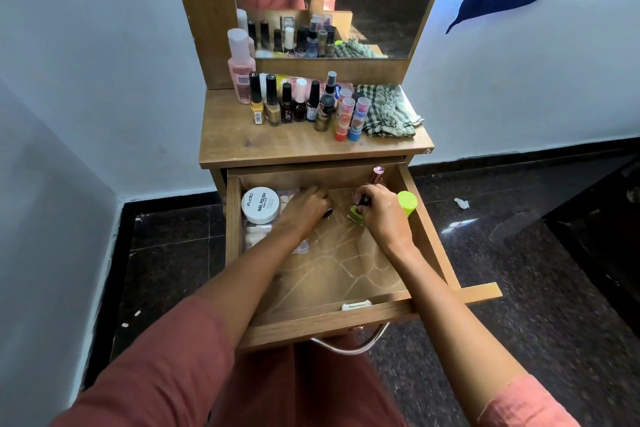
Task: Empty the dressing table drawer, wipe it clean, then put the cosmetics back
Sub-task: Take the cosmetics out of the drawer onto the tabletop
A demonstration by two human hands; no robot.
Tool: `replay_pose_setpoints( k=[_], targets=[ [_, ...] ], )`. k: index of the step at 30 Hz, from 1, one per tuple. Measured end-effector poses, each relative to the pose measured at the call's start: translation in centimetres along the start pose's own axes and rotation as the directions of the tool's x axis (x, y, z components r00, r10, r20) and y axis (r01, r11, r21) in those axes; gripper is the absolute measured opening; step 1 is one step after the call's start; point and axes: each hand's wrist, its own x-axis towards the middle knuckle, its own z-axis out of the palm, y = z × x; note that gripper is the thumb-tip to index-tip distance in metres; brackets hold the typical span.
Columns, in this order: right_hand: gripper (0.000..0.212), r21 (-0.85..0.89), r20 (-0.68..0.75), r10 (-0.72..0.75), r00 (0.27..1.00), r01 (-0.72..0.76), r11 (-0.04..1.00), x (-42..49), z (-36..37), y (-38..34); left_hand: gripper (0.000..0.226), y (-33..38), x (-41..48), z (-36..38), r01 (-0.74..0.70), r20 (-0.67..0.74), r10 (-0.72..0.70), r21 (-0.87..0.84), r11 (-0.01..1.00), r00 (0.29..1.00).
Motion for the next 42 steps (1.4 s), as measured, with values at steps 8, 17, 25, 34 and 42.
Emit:
replay_pose_setpoints(
  k=[8, 17, 25, 34, 42],
  targets=[
    [0.022, 0.061, 0.01, 0.022, 1.0, -0.023, 0.998, -0.1, -0.4, 0.0, 0.026, 0.3, -1.0, -0.9, 0.094, -0.127, -0.115, -0.165, 0.982, 0.985],
    [0.029, 0.16, -0.091, 0.003, 0.996, 0.011, 0.987, -0.1, -2.9, -3.4, 0.026, 1.0, -2.7, -5.7, 0.042, -0.353, -0.33, -0.625, 0.779, 0.875],
    [0.03, 0.255, -0.171, -0.113, 0.979, 0.154, 0.955, 1.5, -5.3, -8.1, 0.032, -1.1, -3.1, -10.7, 0.0, -0.424, -0.427, -0.71, 0.704, 0.799],
    [0.025, 0.202, -0.194, -0.151, 0.969, 0.19, 0.961, 6.3, -5.0, -12.2, 0.031, -4.4, -0.5, -11.7, 0.117, -0.39, -0.538, -0.72, 0.684, 0.748],
    [0.026, 0.132, -0.118, -0.117, 0.986, 0.132, 0.982, 9.0, -4.0, -12.8, 0.029, -5.2, 1.3, -11.1, 0.142, -0.367, -0.552, -0.725, 0.674, 0.748]
  ],
)
